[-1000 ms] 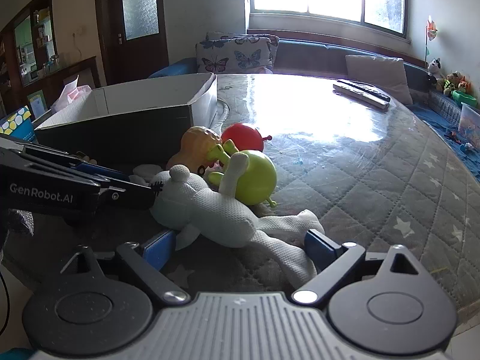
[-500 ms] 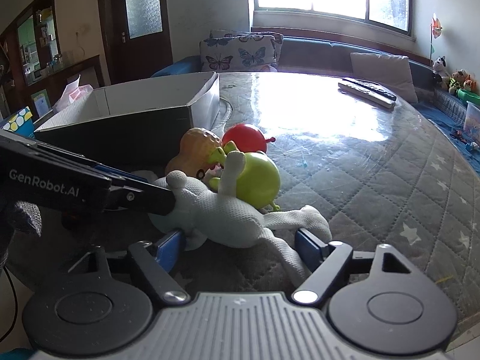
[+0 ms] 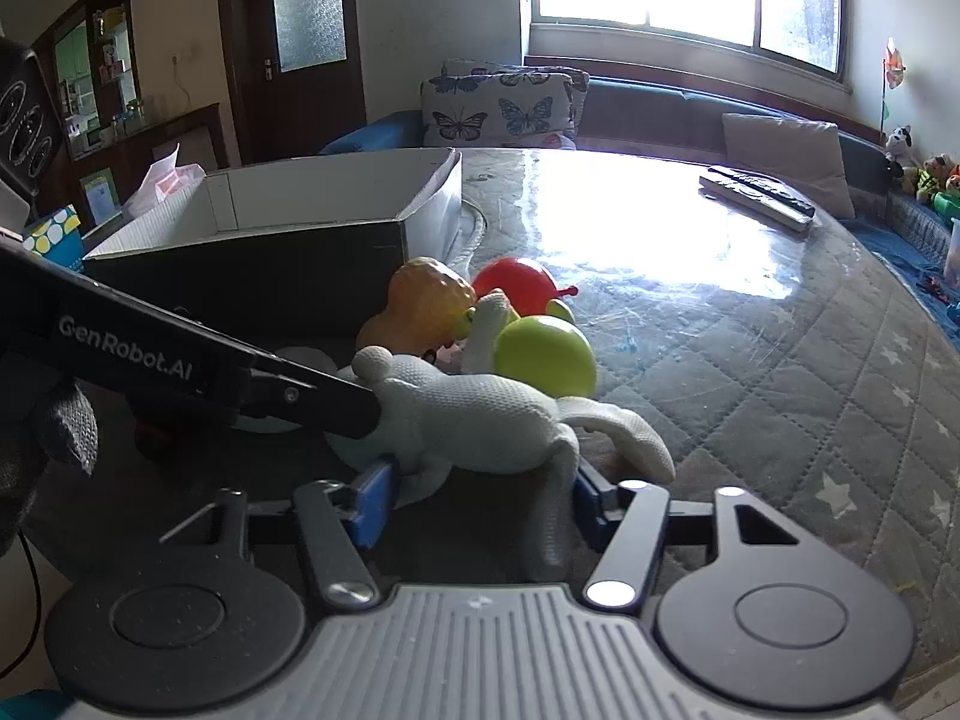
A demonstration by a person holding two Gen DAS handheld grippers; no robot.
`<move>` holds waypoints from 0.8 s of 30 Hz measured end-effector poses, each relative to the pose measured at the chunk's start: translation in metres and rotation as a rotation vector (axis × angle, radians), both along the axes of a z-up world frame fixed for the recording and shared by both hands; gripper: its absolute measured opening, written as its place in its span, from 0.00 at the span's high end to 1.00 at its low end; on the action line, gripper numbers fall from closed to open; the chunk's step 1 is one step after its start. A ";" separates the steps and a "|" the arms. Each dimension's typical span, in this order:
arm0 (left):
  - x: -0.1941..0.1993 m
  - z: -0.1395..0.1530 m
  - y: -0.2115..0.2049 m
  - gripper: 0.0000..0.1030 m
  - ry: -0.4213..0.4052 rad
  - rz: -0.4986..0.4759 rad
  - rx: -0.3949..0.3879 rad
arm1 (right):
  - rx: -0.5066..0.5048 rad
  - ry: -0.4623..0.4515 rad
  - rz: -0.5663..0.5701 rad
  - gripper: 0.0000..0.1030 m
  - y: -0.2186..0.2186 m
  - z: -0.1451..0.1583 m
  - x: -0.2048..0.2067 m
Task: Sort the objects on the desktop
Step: 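Close the left tool on the white bunny plush and lift it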
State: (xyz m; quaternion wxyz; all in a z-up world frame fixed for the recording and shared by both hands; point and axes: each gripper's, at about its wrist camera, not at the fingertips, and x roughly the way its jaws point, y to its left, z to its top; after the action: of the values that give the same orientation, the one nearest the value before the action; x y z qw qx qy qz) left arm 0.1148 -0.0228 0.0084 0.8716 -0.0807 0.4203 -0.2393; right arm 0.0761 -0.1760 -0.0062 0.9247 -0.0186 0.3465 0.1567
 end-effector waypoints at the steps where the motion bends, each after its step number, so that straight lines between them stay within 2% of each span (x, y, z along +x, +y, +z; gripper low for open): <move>1: -0.001 0.000 0.001 0.67 -0.002 -0.001 -0.004 | 0.002 0.000 0.002 0.46 -0.001 0.001 0.000; 14: -0.004 0.001 0.003 0.71 -0.032 -0.024 -0.010 | 0.127 -0.005 -0.012 0.46 -0.022 0.013 0.004; 20: -0.011 0.007 0.004 0.72 -0.063 -0.013 -0.001 | 0.118 -0.019 -0.008 0.52 -0.017 0.019 0.003; 24: -0.022 0.024 0.011 0.72 -0.126 0.003 -0.007 | 0.113 -0.065 0.014 0.55 -0.014 0.036 -0.001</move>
State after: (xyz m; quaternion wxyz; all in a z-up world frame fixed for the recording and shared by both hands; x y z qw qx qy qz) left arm 0.0924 -0.0123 0.0325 0.8963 -0.0691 0.3636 -0.2442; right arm 0.0750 -0.1897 0.0300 0.9340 0.0262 0.3066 0.1816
